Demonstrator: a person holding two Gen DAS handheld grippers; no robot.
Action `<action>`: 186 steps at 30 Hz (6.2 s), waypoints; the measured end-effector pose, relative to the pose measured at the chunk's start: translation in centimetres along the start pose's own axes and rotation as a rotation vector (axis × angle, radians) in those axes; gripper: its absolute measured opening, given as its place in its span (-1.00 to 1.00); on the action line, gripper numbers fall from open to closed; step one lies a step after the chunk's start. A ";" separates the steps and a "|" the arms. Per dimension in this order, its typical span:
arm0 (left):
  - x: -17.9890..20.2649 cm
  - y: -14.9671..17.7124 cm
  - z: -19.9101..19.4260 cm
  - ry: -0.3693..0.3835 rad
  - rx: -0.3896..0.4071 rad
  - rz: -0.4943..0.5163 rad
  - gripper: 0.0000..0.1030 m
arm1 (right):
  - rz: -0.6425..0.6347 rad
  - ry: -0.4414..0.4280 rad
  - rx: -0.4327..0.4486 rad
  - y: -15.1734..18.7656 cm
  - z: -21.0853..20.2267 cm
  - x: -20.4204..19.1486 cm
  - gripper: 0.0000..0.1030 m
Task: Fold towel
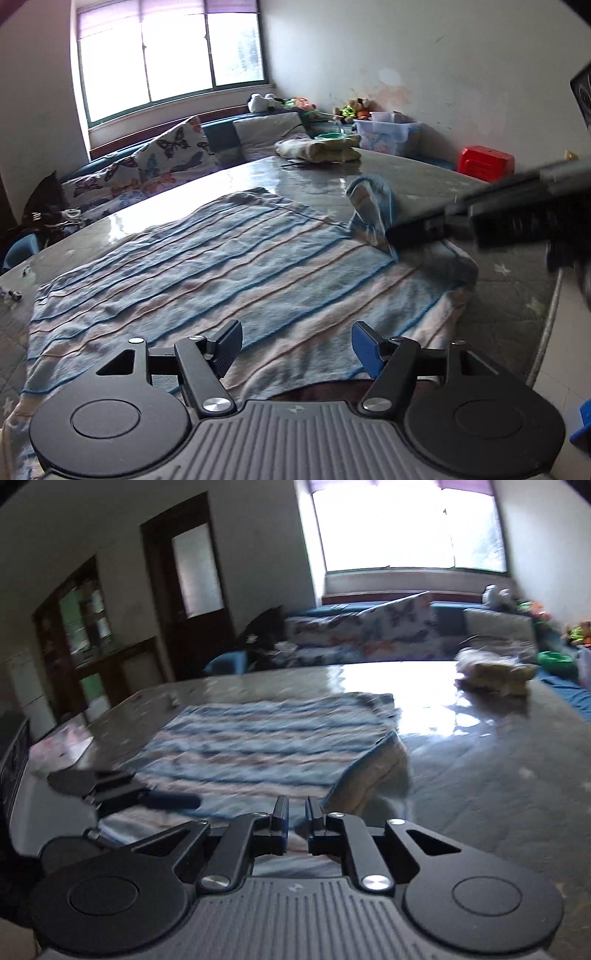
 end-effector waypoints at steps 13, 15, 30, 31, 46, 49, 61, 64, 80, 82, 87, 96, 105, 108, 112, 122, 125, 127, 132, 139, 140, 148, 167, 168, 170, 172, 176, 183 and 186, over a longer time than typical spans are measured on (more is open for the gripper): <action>1.5 -1.3 0.8 0.021 0.004 0.031 0.33 | -0.040 0.132 -0.062 -2.1 2.1 4.2 -0.55; 2.1 -1.6 1.4 0.021 -0.005 0.039 0.33 | -0.042 0.141 -0.085 -2.6 3.3 5.0 -0.55; 1.6 -1.6 3.3 0.004 -0.049 0.023 0.32 | -0.141 0.157 -0.151 -2.6 6.3 5.3 -0.56; 1.3 -1.5 3.1 0.002 -0.048 0.019 0.32 | -0.152 0.155 -0.151 -2.0 5.5 5.0 -0.56; -7.7 3.2 -4.2 -0.160 0.012 -0.249 0.33 | -0.177 0.147 -0.122 1.6 1.7 3.0 -0.56; -10.3 6.0 -6.2 -0.238 -0.003 -0.353 0.33 | -0.160 0.123 -0.128 1.2 3.0 2.9 -0.56; -17.7 15.9 -10.6 -0.527 -0.103 -0.754 0.17 | -0.154 0.122 -0.119 1.5 3.8 2.0 -0.54; -18.6 16.9 -10.6 -0.513 -0.120 -0.825 0.00 | -0.151 0.115 -0.117 1.4 3.8 1.7 -0.54; -16.5 12.1 -13.8 -0.333 0.159 -0.696 -0.89 | -0.169 0.110 -0.098 1.0 3.4 0.7 -0.54; -15.0 10.3 -13.7 -0.282 0.188 -0.604 -0.89 | -0.171 0.106 -0.096 1.0 3.4 0.5 -0.54; -11.3 7.3 -10.8 -0.133 0.143 -0.409 -0.84 | -0.179 0.092 -0.090 0.9 3.4 0.0 -0.54; -11.0 7.0 -8.5 -0.050 0.059 -0.314 -0.69 | -0.208 0.071 -0.098 0.5 3.6 -0.9 -0.54; -18.5 6.2 -4.7 -0.173 -0.043 -0.391 -0.70 | -0.361 -0.057 -0.131 -1.1 5.9 -6.2 -0.54; -19.0 6.3 -3.2 -0.187 -0.077 -0.369 -0.71 | -0.432 -0.107 -0.137 -1.6 6.9 -8.8 -0.54; -18.8 6.5 -2.2 -0.183 -0.094 -0.334 -0.71 | -0.513 -0.174 -0.141 -2.1 8.1 -12.3 -0.54; -18.8 6.2 -2.1 -0.183 -0.083 -0.319 -0.69 | -0.622 -0.261 -0.217 -0.1 10.6 -16.6 -0.53; -18.0 5.5 -2.8 -0.154 -0.047 -0.292 -0.69 | -0.631 -0.257 -0.209 0.2 10.1 -16.7 -0.53; -17.3 5.3 -2.4 -0.148 -0.055 -0.264 -0.69 | -0.633 -0.259 -0.203 0.2 9.7 -16.7 -0.54; -16.8 5.8 -0.7 -0.149 -0.098 -0.250 -0.67 | -0.634 -0.257 -0.216 0.7 9.7 -16.6 -0.53; -15.0 6.7 -4.2 -0.111 -0.060 -0.176 -0.57 | -0.572 -0.212 -0.179 0.6 6.6 -13.5 -0.53; -14.4 7.0 -4.8 -0.095 -0.056 -0.155 -0.47 | -0.564 -0.197 -0.176 0.6 6.3 -13.0 -0.53; -8.6 10.8 -8.9 0.026 -0.039 0.080 -0.20 | -0.431 -0.009 -0.189 2.2 2.3 -6.2 -0.52; -4.9 12.4 -7.4 -0.093 0.003 0.284 -0.67 | -0.613 0.196 -0.189 7.3 1.1 -4.4 -0.15; -5.1 12.1 -7.6 -0.090 0.013 0.269 -0.70 | -0.618 0.193 -0.185 7.2 1.1 -4.5 -0.15; -5.7 11.4 -8.0 -0.080 0.033 0.230 -0.73 | -0.624 0.185 -0.181 7.1 1.3 -4.6 -0.14; -6.5 10.3 -8.4 -0.072 0.052 0.183 -0.74 | -0.631 0.174 -0.176 6.9 1.5 -4.7 -0.13; -8.1 8.1 -8.6 -0.040 0.078 0.106 -0.75 | -0.640 0.158 -0.164 6.5 2.1 -4.9 -0.13; -8.7 7.6 -8.3 -0.027 0.061 0.099 -0.75 | -0.588 0.132 -0.165 5.1 3.5 -4.5 -0.64; -8.4 8.9 -8.1 -0.037 0.036 0.107 -0.69 | -0.539 0.087 -0.180 4.2 3.7 -4.1 -0.76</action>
Point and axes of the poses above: each gripper's, at about its wrist camera, not at the fingertips, and z roughly the way its jaws point, x to its right, y to its underside, the point moved 3 cm from there along z, roughly the way its jaws point, and after that the axes turned 15 degrees about -x, right-handed, at the moved point
